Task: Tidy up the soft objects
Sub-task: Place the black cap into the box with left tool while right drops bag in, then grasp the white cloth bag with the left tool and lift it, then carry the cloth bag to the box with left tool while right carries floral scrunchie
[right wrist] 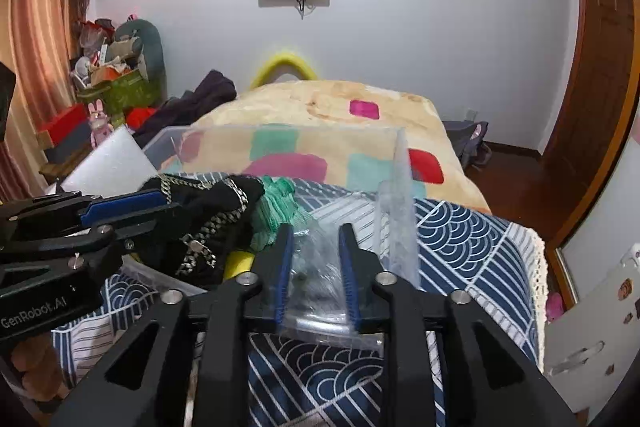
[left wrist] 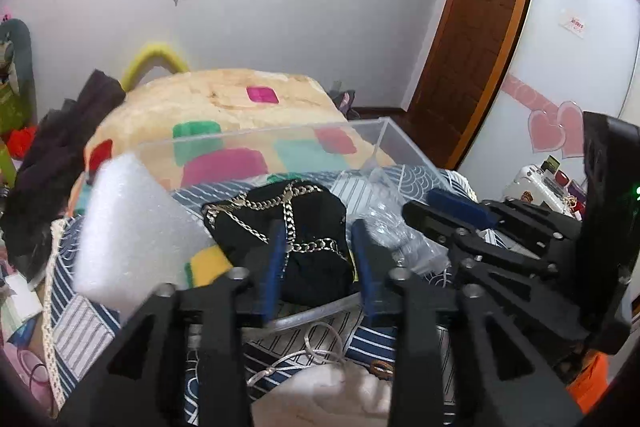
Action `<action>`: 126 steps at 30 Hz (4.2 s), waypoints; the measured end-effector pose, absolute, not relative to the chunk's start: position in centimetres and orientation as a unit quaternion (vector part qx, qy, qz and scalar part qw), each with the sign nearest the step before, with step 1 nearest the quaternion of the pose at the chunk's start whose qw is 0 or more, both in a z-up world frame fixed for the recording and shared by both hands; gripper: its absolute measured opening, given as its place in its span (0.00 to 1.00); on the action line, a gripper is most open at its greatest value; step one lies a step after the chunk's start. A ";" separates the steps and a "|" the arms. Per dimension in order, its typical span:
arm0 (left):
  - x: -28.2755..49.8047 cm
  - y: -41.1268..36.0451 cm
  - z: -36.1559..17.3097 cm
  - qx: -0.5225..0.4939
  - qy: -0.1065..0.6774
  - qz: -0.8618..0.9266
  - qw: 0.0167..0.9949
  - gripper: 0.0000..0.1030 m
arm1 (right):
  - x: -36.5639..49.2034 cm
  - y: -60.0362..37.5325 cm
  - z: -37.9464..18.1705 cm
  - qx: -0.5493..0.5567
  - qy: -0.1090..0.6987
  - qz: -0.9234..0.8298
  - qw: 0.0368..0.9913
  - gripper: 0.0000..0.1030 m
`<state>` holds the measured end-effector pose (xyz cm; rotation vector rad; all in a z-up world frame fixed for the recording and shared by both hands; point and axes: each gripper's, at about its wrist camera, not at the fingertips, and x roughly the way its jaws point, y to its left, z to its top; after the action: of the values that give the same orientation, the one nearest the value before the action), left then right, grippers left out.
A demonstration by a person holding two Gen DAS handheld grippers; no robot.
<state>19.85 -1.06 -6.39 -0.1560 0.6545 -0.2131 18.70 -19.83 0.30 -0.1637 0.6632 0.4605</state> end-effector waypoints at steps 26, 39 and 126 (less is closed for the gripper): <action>11.7 -1.4 -11.0 -0.042 0.372 -0.083 0.924 0.81 | 12.4 -21.7 -0.5 -0.067 0.300 0.254 0.917 0.47; 11.7 -1.8 -15.3 -0.077 0.414 -0.103 0.901 0.28 | 11.8 -22.1 -2.8 -0.049 0.332 0.260 0.906 0.51; 15.1 2.4 -0.5 -0.095 0.222 -0.039 0.970 0.14 | 16.2 -19.4 2.8 -0.044 0.224 0.200 0.953 0.06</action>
<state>15.10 2.45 -0.47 -0.1913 0.4489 -0.0789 16.20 -19.39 2.77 -0.0890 0.4555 0.4058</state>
